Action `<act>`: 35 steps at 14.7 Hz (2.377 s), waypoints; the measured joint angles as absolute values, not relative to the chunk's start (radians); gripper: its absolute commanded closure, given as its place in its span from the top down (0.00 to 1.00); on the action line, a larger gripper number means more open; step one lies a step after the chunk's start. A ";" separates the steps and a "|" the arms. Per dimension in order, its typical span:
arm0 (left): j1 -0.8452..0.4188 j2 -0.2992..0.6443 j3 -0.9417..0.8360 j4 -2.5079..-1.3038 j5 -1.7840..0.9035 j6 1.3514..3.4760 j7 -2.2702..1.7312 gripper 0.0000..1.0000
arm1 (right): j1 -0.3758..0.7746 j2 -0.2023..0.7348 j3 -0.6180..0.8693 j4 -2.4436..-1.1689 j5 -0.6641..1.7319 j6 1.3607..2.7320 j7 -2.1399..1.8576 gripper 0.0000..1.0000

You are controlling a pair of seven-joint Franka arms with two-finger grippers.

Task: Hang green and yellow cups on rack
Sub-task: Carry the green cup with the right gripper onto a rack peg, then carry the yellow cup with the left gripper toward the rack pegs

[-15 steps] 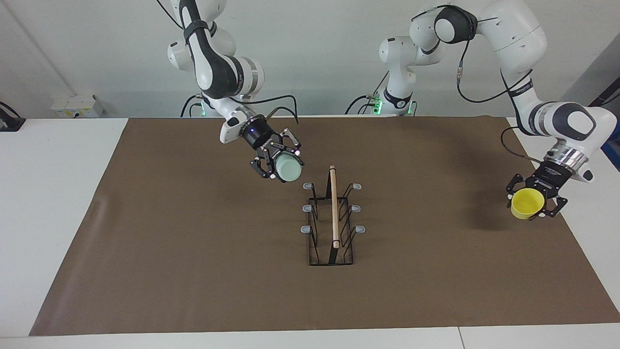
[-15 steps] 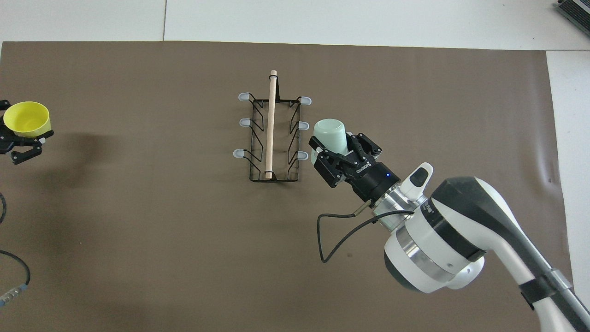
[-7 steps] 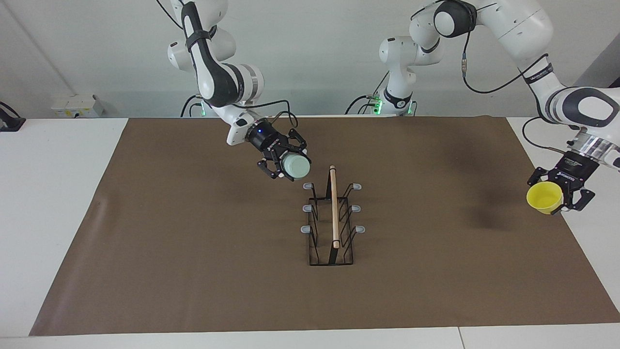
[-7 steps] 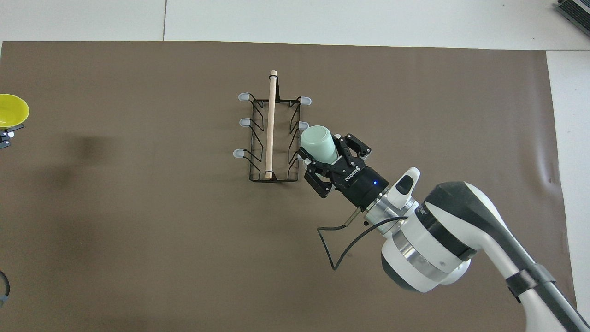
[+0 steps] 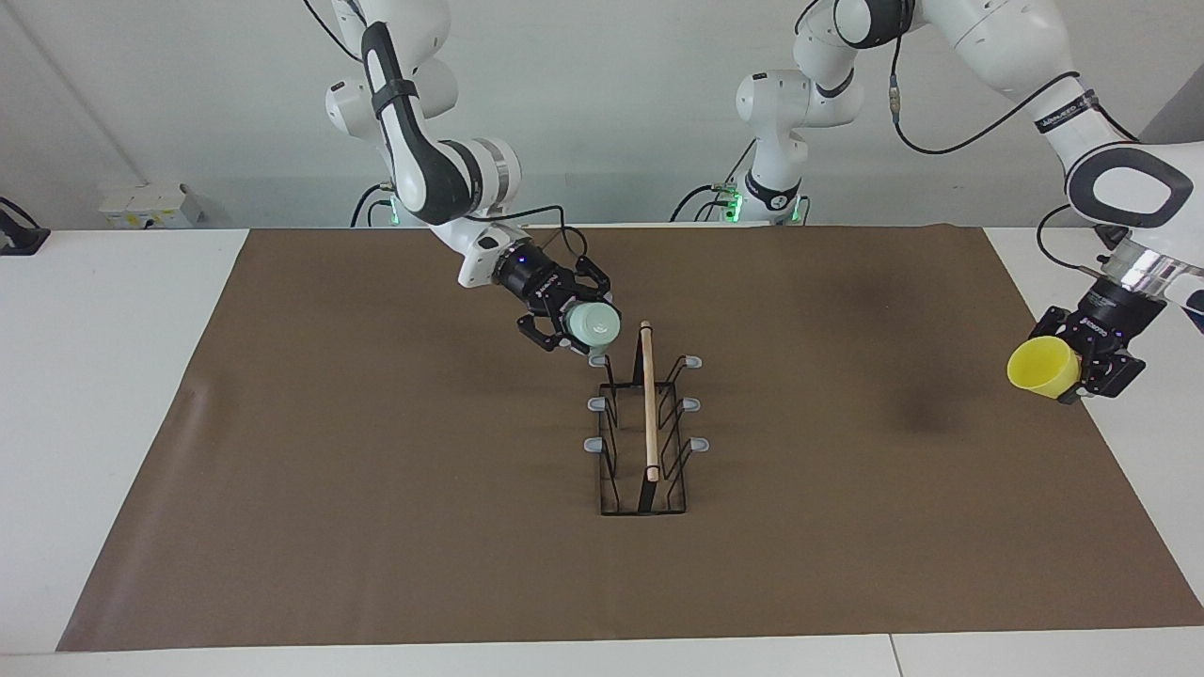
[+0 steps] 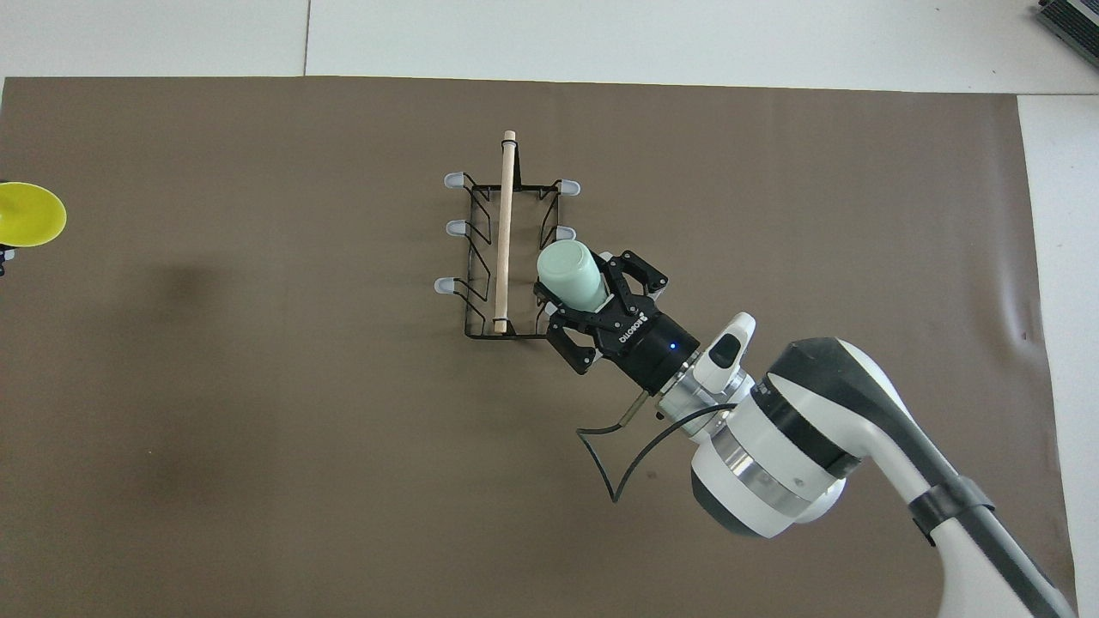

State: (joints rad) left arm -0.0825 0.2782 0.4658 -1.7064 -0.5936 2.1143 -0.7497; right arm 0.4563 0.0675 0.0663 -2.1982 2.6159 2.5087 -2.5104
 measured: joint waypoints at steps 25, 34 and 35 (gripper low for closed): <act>-0.085 0.199 0.100 -1.668 0.239 2.251 -0.894 0.00 | 0.466 0.114 0.060 -2.190 2.642 2.471 -2.607 0.00; -0.087 0.192 -0.064 -1.678 0.705 2.278 -1.225 0.00 | 0.463 0.142 0.057 -2.156 2.643 2.429 -2.660 0.00; -0.087 0.189 -0.080 -1.688 0.755 2.282 -1.259 0.00 | 0.463 0.147 0.057 -2.156 2.643 2.415 -2.670 0.00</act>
